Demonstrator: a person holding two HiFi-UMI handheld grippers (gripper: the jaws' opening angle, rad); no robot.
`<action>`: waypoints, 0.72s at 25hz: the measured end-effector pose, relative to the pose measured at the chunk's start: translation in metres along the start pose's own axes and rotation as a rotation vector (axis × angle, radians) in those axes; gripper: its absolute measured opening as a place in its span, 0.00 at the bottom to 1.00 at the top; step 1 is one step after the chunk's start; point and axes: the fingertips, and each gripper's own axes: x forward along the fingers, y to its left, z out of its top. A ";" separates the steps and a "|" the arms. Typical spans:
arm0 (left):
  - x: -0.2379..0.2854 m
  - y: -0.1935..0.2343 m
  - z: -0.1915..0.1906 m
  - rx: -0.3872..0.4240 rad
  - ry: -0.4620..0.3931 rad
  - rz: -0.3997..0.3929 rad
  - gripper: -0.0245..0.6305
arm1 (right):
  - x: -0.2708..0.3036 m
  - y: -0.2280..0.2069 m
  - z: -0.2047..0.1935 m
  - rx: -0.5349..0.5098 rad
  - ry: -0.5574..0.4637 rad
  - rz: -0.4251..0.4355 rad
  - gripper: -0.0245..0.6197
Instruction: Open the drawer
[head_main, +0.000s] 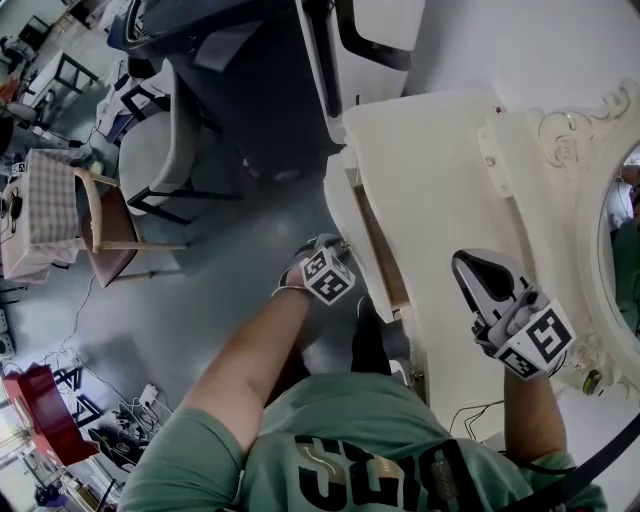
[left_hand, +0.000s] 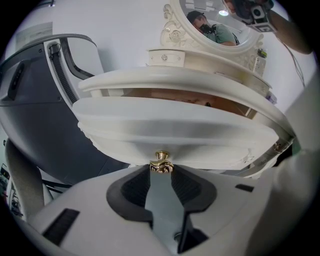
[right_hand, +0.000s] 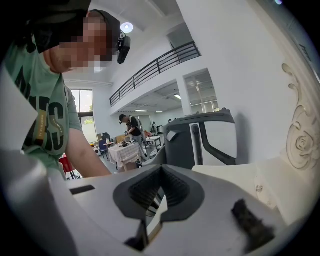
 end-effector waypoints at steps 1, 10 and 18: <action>0.000 0.000 -0.001 -0.002 0.000 0.000 0.25 | 0.001 0.000 0.000 -0.001 0.000 0.002 0.05; -0.006 0.004 -0.013 -0.009 0.006 0.003 0.25 | 0.011 0.004 0.003 -0.007 -0.005 0.019 0.05; -0.013 0.007 -0.023 -0.018 0.010 0.004 0.25 | 0.019 0.012 0.006 -0.013 -0.002 0.034 0.05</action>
